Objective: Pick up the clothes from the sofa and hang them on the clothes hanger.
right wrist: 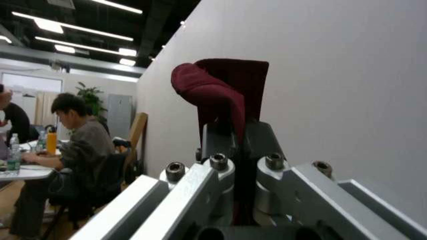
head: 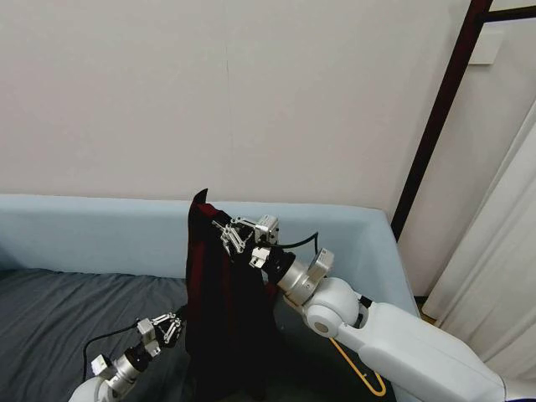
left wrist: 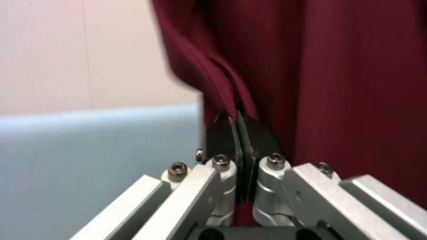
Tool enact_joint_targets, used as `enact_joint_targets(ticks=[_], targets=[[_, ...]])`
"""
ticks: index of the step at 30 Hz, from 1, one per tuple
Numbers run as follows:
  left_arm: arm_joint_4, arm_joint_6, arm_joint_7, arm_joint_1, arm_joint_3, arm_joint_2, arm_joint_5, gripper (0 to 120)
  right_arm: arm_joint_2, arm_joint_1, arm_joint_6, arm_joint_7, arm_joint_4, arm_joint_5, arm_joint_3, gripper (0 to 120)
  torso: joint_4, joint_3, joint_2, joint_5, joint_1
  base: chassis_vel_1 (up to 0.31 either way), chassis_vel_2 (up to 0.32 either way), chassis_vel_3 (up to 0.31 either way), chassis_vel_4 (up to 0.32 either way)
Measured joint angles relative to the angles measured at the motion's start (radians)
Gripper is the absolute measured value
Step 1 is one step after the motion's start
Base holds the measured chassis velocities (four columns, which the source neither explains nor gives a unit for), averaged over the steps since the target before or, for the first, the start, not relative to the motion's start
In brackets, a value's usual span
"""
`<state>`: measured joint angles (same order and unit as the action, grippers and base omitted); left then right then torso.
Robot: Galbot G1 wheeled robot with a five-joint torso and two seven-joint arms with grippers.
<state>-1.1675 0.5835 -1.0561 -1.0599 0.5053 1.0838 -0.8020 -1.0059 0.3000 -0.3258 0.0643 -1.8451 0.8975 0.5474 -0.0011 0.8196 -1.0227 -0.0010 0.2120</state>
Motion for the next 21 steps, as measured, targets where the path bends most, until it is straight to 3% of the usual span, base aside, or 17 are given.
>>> enact_joint_targets(ticks=[2, 6, 7, 9, 11, 12, 21], targets=[[-0.018, 0.0, 0.001, -0.005, 0.004, -0.012, -0.012, 0, -0.001, -0.001, -0.003, 0.0, 0.007, -0.004, -0.002, 0, -0.0001, 0.0, 0.0, 0.0, 0.0, 0.0, 0.0, 0.0, 0.0], [-0.169, -0.02, 0.032, -0.038, 0.039, -0.125, -0.096, 0, -0.009, -0.019, -0.018, 0.004, 0.048, -0.013, -0.037, 0, 0.0001, 0.0, 0.0, 0.0002, 0.0, 0.0, 0.0, 0.0, 0.0], [-0.169, -0.02, 0.032, -0.038, 0.039, -0.125, -0.096, 0, -0.009, -0.019, -0.018, 0.004, 0.048, -0.013, -0.037, 0, 0.0001, 0.0, 0.0, 0.0002, 0.0, 0.0, 0.0, 0.0, 0.0], [-0.292, -0.036, 0.1, -0.035, 0.071, -0.229, -0.158, 0, -0.017, -0.052, -0.022, 0.01, 0.071, 0.001, -0.081, 0, 0.0, 0.0, 0.0, 0.0002, 0.0, 0.0, 0.0, 0.0, 0.0], [-0.357, -0.045, 0.16, -0.003, 0.107, -0.291, -0.174, 0, -0.025, -0.091, -0.022, 0.012, 0.076, 0.028, -0.118, 0, -0.0003, 0.0, 0.0, 0.0001, 0.0, 0.0, 0.0, 0.0, 0.0], [-0.357, -0.045, 0.16, -0.003, 0.107, -0.291, -0.174, 0, -0.025, -0.091, -0.022, 0.012, 0.076, 0.028, -0.118, 0, -0.0003, 0.0, 0.0, 0.0001, 0.0, 0.0, 0.0, 0.0, 0.0], [-0.48, -0.111, 0.348, 0.068, 0.251, -0.492, -0.14, 0, -0.027, -0.168, -0.01, 0.034, 0.095, 0.067, -0.222, 0, -0.0002, 0.0, 0.0, 0.0006, 0.0, 0.0, 0.0, 0.0, 0.0]])
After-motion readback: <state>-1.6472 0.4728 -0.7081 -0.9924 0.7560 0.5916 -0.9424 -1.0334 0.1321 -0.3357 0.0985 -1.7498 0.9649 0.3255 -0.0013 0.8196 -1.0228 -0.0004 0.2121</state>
